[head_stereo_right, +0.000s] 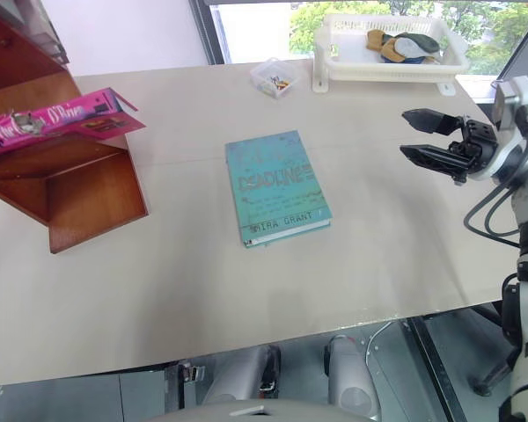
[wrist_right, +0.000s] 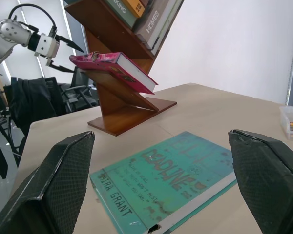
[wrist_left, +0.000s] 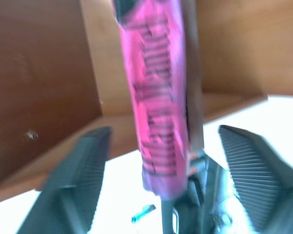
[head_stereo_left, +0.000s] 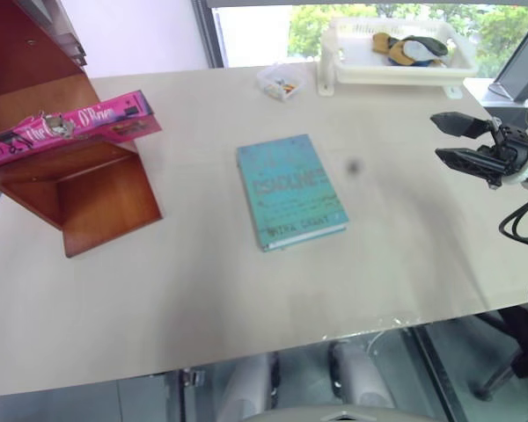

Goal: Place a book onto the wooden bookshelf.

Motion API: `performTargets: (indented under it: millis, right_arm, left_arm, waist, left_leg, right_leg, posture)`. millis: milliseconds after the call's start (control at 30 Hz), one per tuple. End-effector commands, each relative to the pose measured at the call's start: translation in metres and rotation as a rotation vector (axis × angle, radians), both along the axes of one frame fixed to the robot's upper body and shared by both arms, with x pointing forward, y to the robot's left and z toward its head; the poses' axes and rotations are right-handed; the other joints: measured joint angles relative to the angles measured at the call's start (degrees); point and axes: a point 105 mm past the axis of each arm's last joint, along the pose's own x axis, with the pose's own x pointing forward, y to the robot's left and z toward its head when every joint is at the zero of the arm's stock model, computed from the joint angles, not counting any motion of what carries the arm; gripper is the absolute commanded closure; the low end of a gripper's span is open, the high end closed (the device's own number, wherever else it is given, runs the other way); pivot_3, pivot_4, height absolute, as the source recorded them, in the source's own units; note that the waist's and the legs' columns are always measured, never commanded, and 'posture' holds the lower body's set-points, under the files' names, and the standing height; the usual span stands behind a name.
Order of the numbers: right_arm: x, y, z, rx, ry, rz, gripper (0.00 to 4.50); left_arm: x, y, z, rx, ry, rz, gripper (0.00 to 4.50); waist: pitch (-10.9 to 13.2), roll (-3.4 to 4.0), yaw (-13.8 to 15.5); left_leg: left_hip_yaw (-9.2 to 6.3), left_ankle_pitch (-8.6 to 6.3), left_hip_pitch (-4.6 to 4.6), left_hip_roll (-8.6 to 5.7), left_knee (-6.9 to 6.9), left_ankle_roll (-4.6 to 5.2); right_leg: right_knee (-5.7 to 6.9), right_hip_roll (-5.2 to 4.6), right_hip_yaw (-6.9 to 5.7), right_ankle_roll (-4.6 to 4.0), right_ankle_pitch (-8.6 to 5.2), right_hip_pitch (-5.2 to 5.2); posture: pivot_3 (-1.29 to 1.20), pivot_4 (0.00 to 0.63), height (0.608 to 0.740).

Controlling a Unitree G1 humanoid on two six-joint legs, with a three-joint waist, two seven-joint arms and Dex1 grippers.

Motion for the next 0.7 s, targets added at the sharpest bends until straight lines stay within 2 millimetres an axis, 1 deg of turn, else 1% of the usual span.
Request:
performTargets:
  millis: [33, 67, 133, 167, 233, 333, 500, 600, 700]
  right_arm:
    - [-0.008, -0.003, 0.014, -0.003, -0.067, 0.045, 0.0]
    - [-0.008, -0.003, 0.014, -0.003, -0.068, 0.045, 0.0]
    - [-0.008, -0.003, 0.015, -0.004, -0.068, 0.044, 0.0]
    - [-0.008, -0.003, 0.015, -0.004, -0.068, 0.044, 0.0]
    - [-0.008, -0.003, 0.015, 0.006, -0.067, 0.044, 0.0]
    - [-0.008, -0.003, 0.012, 0.011, -0.061, 0.047, 0.0]
    - [-0.011, -0.006, 0.009, 0.007, -0.047, 0.044, 0.0]
    - [-0.012, -0.01, 0.005, -0.028, -0.039, 0.019, 0.0]
    - [-0.013, -0.014, 0.004, -0.038, -0.037, 0.006, 0.0]
  left_arm:
    - [-0.012, -0.002, 0.03, 0.03, -0.072, 0.021, 0.74]
    - [-0.014, -0.003, 0.035, 0.02, -0.084, 0.02, 0.74]
    - [-0.014, -0.022, 0.041, -0.12, -0.139, -0.078, 0.74]
    - [-0.013, -0.032, 0.041, -0.179, -0.147, -0.137, 0.74]
    - [-0.011, -0.046, 0.038, -0.282, -0.174, -0.221, 0.74]
    - [-0.011, -0.062, 0.036, -0.428, -0.239, -0.305, 0.74]
    - [-0.016, -0.077, 0.038, -0.518, -0.278, -0.35, 0.74]
    - [-0.017, -0.09, 0.051, -0.629, -0.353, -0.449, 0.74]
    - [-0.017, -0.105, 0.056, -0.752, -0.378, -0.532, 0.74]
  waist:
    - [0.0, -0.01, 0.0]
    - [0.0, -0.01, 0.0]
    - [0.0, -0.03, 0.0]
    - [0.0, -0.03, 0.0]
    - [0.0, -0.02, 0.1]
    - [0.0, 0.03, 0.0]
    - [0.0, -0.05, 0.0]
    - [-0.1, -0.08, 0.2]
    - [-0.1, -0.08, 0.3]
  left_leg:
    - [0.0, 0.0, 0.0, 0.0, 0.0, 0.0]
    - [0.0, 0.0, 0.0, 0.0, 0.0, 0.0]
    - [0.0, 0.0, 0.01, 0.0, 0.01, 0.0]
    - [-0.02, 0.0, 0.0, 0.0, 0.02, 0.0]
    - [-0.02, 0.0, 0.0, -0.01, 0.04, 0.0]
    - [-0.01, 0.01, 0.0, -0.01, 0.05, -0.01]
    - [-0.05, 0.02, 0.01, 0.04, 0.14, -0.03]
    - [-0.04, 0.02, 0.01, 0.02, 0.24, -0.03]
    - [-0.07, 0.03, 0.03, -0.01, 0.32, -0.03]
  right_leg:
    - [0.0, 0.0, 0.0, 0.0, 0.0, 0.0]
    - [0.01, 0.0, 0.0, 0.0, 0.0, 0.0]
    - [0.02, 0.0, 0.0, 0.0, 0.0, 0.0]
    - [0.03, 0.0, -0.02, 0.0, 0.0, 0.0]
    - [0.03, -0.01, -0.03, 0.0, 0.0, 0.01]
    - [0.04, 0.01, -0.01, 0.01, 0.0, 0.0]
    - [0.13, 0.16, -0.05, 0.01, 0.0, 0.01]
    - [0.19, 0.16, -0.05, 0.01, 0.0, 0.02]
    - [0.28, 0.18, -0.08, 0.02, 0.0, 0.06]
  posture:
    - [0.0, 0.15, 0.74]
    - [0.0, 0.15, 0.74]
    - [0.0, 0.15, 0.74]
    - [0.0, 0.15, 0.74]
    - [0.0, 0.15, 0.74]
    - [0.0, 0.15, 0.74]
    - [0.0, 0.15, 0.74]
    - [0.0, 0.15, 0.74]
    - [0.0, 0.15, 0.74]
